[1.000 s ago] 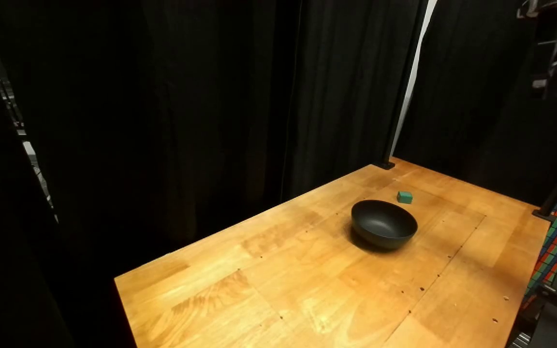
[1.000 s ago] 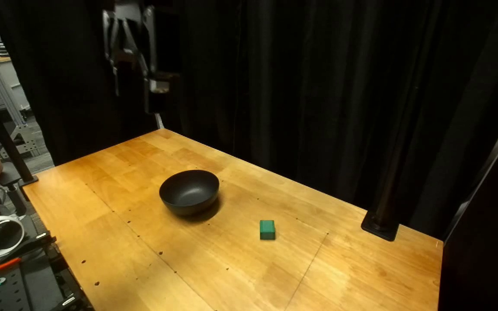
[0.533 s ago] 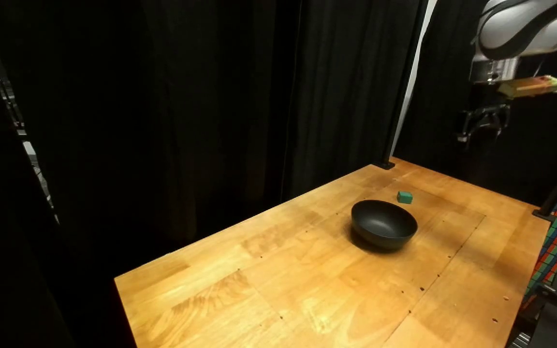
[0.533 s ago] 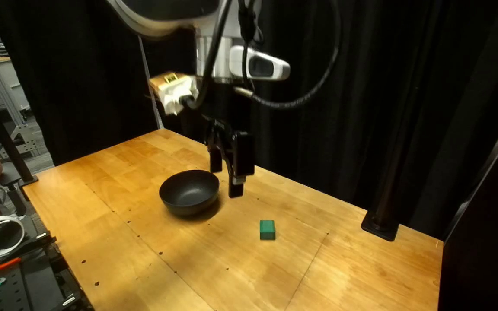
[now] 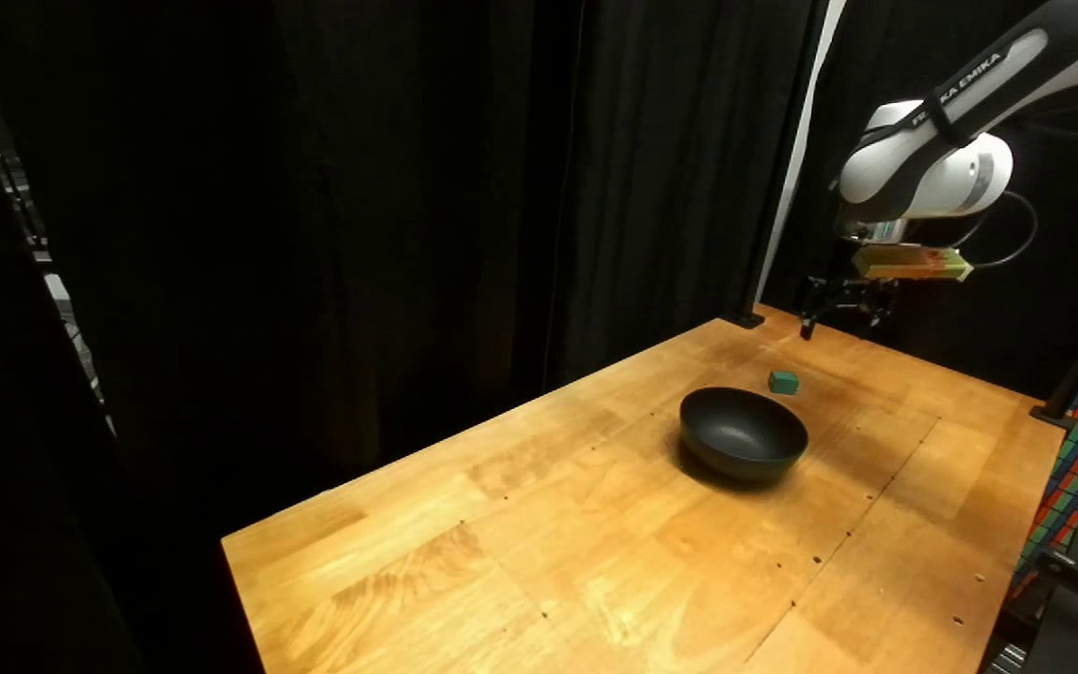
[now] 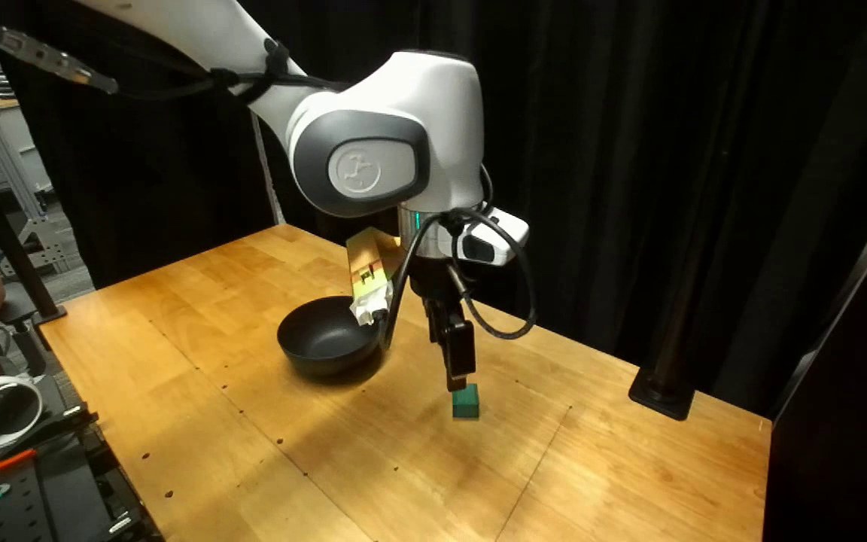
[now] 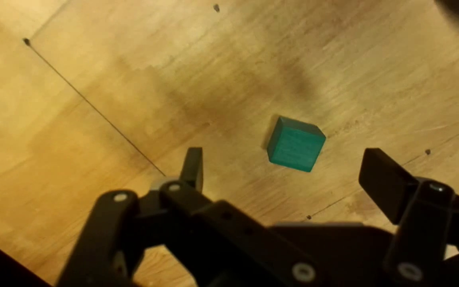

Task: Pick up the green object from the table and put it in the bowl

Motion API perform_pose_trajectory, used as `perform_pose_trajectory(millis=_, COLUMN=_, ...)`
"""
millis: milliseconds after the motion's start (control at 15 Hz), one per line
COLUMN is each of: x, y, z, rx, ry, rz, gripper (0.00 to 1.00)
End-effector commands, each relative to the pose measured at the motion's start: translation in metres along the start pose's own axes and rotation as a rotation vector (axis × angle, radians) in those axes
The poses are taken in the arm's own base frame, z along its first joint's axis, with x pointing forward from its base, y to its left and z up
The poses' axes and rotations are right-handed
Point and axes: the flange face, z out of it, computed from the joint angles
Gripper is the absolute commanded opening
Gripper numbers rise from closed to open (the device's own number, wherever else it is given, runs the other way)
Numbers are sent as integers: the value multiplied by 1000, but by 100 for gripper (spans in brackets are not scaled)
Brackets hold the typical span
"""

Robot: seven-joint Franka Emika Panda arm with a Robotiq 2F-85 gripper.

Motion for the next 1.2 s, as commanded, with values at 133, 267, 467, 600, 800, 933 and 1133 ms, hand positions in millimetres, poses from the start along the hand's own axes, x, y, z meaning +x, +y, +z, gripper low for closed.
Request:
perform_pose_trajectory(millis=133, x=19, y=-16, z=41, rx=23, ry=135, rz=96, gripper=100)
perform_pose_trajectory(millis=267, x=20, y=-17, z=55, rx=25, ry=154, rz=117, gripper=100)
perform_pose_trajectory(millis=467, x=19, y=-18, z=70, rx=42, ry=167, rz=150, gripper=100)
perform_pose_trajectory(millis=600, x=18, y=-21, z=76, rx=56, ry=169, rz=167, gripper=100)
perform_pose_trajectory(millis=800, x=16, y=-27, z=83, rx=66, ry=163, rz=178, gripper=100)
perform_pose_trajectory(millis=933, x=15, y=-28, z=86, rx=70, ry=165, rz=184, gripper=90)
perform_pose_trajectory(millis=1133, x=14, y=-29, z=91, rx=69, ry=177, rz=186, gripper=56)
